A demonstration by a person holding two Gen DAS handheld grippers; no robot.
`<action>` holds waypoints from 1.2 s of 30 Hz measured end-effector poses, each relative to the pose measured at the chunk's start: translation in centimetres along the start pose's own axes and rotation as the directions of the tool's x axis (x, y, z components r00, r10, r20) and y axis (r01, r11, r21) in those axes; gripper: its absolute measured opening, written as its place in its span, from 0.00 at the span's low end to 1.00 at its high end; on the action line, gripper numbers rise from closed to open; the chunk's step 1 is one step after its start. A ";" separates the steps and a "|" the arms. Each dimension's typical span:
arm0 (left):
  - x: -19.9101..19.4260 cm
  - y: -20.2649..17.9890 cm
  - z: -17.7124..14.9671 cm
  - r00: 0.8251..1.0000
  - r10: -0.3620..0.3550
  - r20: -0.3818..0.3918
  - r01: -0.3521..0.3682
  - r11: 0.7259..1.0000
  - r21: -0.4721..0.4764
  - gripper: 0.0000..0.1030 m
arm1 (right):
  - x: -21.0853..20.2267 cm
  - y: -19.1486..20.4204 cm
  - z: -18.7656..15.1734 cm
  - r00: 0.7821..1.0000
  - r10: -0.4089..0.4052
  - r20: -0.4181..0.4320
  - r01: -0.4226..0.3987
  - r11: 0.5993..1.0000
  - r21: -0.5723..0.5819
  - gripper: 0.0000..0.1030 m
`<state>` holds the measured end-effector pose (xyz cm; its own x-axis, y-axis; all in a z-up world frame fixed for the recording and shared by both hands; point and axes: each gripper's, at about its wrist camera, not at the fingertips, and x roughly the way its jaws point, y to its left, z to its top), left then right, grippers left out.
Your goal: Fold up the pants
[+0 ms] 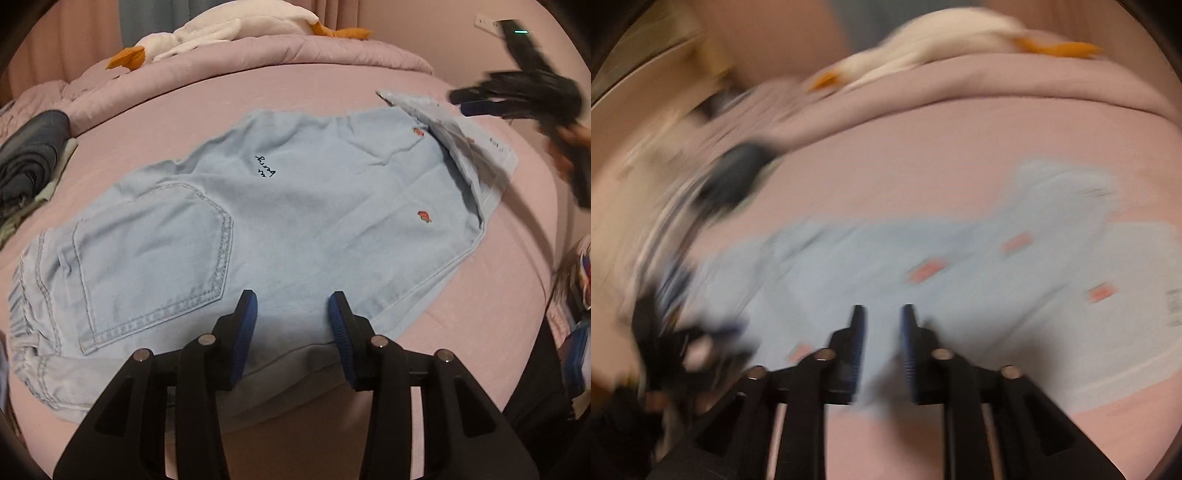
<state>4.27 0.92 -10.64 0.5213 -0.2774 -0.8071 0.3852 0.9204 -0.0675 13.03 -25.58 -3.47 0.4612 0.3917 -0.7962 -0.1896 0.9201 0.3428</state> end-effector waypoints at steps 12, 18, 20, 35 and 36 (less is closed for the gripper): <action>0.3 -0.1 -0.2 1.000 -0.004 0.013 0.004 1.000 0.001 0.43 | 11.7 -4.9 11.9 0.910 -0.353 -0.218 0.386 0.914 0.129 0.53; 0.3 -0.1 -0.2 1.000 -0.002 0.014 0.001 1.000 0.007 0.43 | 9.9 -6.7 11.4 0.928 -0.341 -0.148 0.363 0.917 0.164 0.03; 0.3 -0.2 -0.3 1.000 0.003 0.016 -0.003 1.000 0.008 0.43 | 6.3 -7.6 10.7 0.960 -0.276 -0.051 0.280 0.932 0.228 0.03; -0.8 -0.5 0.4 0.999 0.030 -0.010 -0.031 0.999 -0.041 0.48 | -3.8 -21.4 -8.1 0.972 -0.114 0.204 -0.059 0.726 0.685 0.10; -1.1 -0.4 0.5 1.000 0.014 0.000 -0.013 0.998 -0.053 0.50 | -4.4 -21.7 -8.7 0.965 -0.088 0.248 -0.114 0.709 0.696 0.16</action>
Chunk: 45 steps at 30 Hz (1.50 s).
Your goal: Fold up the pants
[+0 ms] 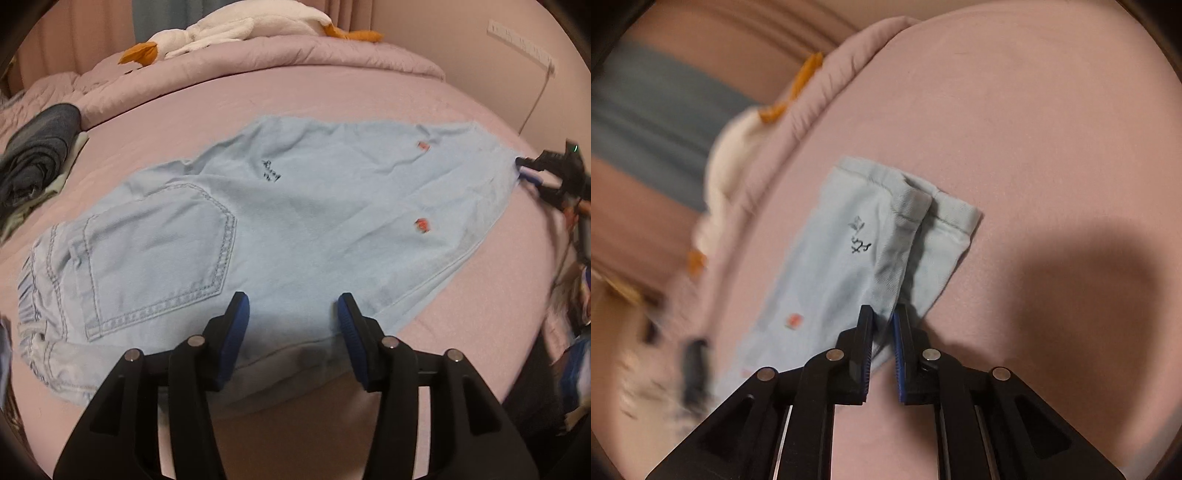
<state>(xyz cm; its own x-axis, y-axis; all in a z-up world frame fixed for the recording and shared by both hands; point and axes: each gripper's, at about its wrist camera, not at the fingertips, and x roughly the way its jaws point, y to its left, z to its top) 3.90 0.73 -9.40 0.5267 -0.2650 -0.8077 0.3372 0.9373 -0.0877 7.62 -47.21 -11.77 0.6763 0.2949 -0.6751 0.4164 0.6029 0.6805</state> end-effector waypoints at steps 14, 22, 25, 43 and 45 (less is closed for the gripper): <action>2.0 1.1 0.8 0.997 0.064 -0.032 -0.066 0.996 -0.064 0.56 | -1.6 -0.1 2.0 0.993 -0.079 0.084 0.084 0.994 -0.066 0.06; 0.8 1.2 2.2 0.998 0.058 -0.009 -0.058 0.998 -0.031 0.57 | -2.0 -1.1 2.2 0.977 -0.189 0.099 0.201 0.970 -0.138 0.18; 1.0 0.2 4.5 1.000 -0.022 0.016 0.022 1.000 -0.020 0.57 | -3.8 2.2 1.5 0.922 -0.288 0.259 0.352 0.903 -0.246 0.35; 15.1 -8.3 16.9 0.998 -0.033 -0.051 0.041 0.985 0.165 0.20 | 14.3 17.8 -8.7 0.934 -0.344 -0.094 0.088 0.477 -0.874 0.06; 15.3 -7.9 17.7 0.999 -0.020 -0.042 0.026 0.989 0.143 0.22 | 14.6 17.9 -8.1 0.937 -0.341 -0.083 0.099 0.484 -0.869 0.06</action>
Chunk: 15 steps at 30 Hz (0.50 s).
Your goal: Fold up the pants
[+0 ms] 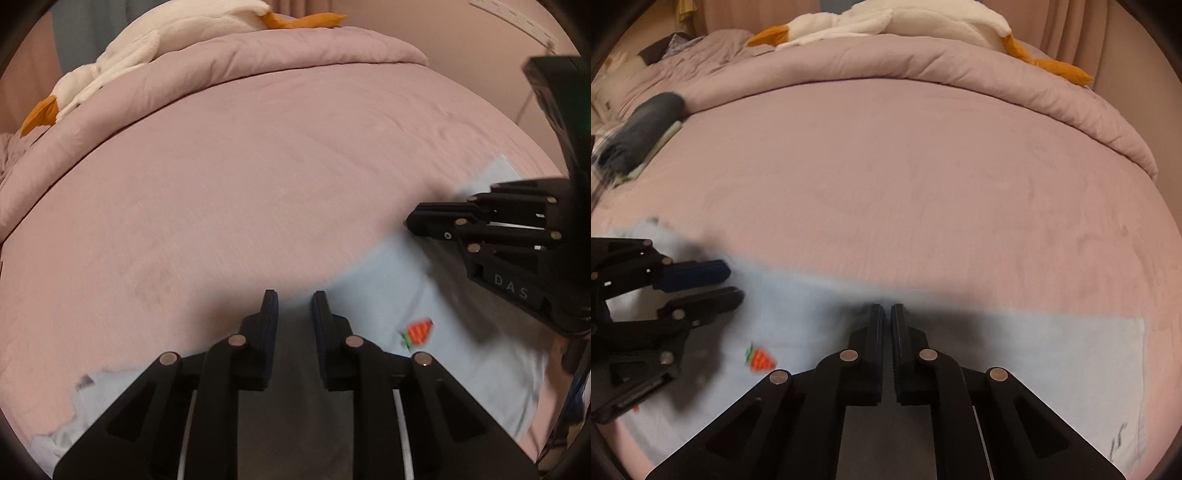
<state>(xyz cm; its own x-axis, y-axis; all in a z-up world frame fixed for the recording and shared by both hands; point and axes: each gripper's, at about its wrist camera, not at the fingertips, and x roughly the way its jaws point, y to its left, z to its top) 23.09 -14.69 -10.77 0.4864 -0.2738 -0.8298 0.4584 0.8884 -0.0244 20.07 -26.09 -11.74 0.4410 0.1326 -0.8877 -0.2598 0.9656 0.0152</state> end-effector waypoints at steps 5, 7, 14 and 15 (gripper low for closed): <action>-3.6 4.3 -1.5 0.998 0.023 0.053 -0.016 0.992 -0.122 0.23 | -0.4 -1.5 2.4 0.996 0.018 0.091 -0.031 0.988 0.150 0.06; -6.0 5.5 -3.5 0.995 0.054 0.087 -0.043 0.992 -0.120 0.24 | -2.1 -1.5 1.5 0.989 0.069 0.134 -0.091 0.982 0.166 0.06; -12.9 12.7 -16.8 0.972 0.233 0.012 -0.224 0.946 -0.233 0.29 | -5.3 -0.9 -5.2 0.983 0.144 0.110 -0.153 0.985 0.076 0.06; -13.4 13.5 -18.0 0.971 0.239 0.004 -0.230 0.939 -0.256 0.31 | -4.8 -1.5 -5.1 0.987 0.128 0.098 -0.135 0.988 0.075 0.06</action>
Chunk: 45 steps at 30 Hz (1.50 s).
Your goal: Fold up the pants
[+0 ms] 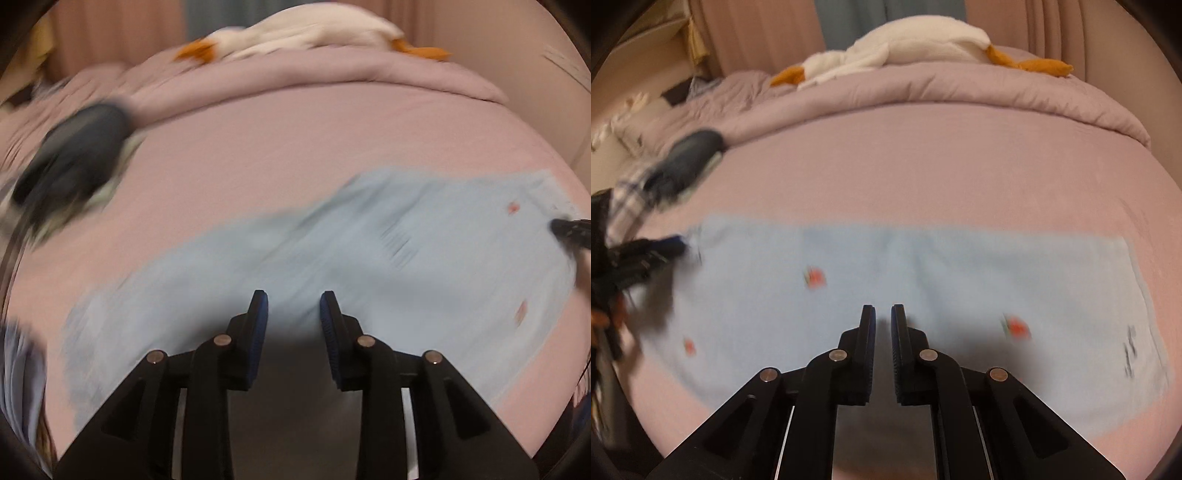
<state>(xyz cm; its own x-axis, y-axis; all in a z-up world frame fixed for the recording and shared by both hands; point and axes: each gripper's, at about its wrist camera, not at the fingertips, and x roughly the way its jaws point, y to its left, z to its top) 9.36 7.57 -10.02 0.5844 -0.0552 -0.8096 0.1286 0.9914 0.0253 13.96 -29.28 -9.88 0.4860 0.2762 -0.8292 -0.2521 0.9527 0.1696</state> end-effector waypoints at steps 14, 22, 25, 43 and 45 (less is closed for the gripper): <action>-3.9 1.7 -2.0 0.998 0.059 0.038 -0.053 0.988 -0.146 0.50 | -7.1 -19.7 -2.8 0.960 -0.270 0.071 0.190 0.819 0.541 0.15; -2.3 -7.8 1.9 0.967 -0.251 0.044 0.254 0.964 -0.076 0.55 | -8.2 -20.2 -9.0 0.978 -0.024 0.208 -0.138 0.676 0.724 0.52; -1.7 -10.1 2.9 0.961 -0.270 0.062 0.274 0.959 -0.074 0.55 | -6.4 -19.4 -8.9 0.979 0.032 0.200 -0.172 0.653 0.738 0.52; 2.9 1.5 1.2 0.998 0.055 0.018 -0.050 0.979 -0.198 0.56 | 11.5 10.4 14.1 0.857 0.509 -0.076 -0.499 0.858 0.123 0.52; 2.8 2.3 0.5 0.999 0.037 0.035 -0.028 0.976 -0.214 0.56 | 13.7 12.8 16.0 0.830 0.546 -0.116 -0.531 0.837 0.134 0.52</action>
<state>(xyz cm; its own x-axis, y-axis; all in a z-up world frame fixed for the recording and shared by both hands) 11.72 9.65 -11.96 0.6167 -0.0231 -0.7869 -0.0624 0.9950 -0.0781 30.79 -11.26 -10.54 0.1686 0.7343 -0.6575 -0.3574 0.6672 0.6535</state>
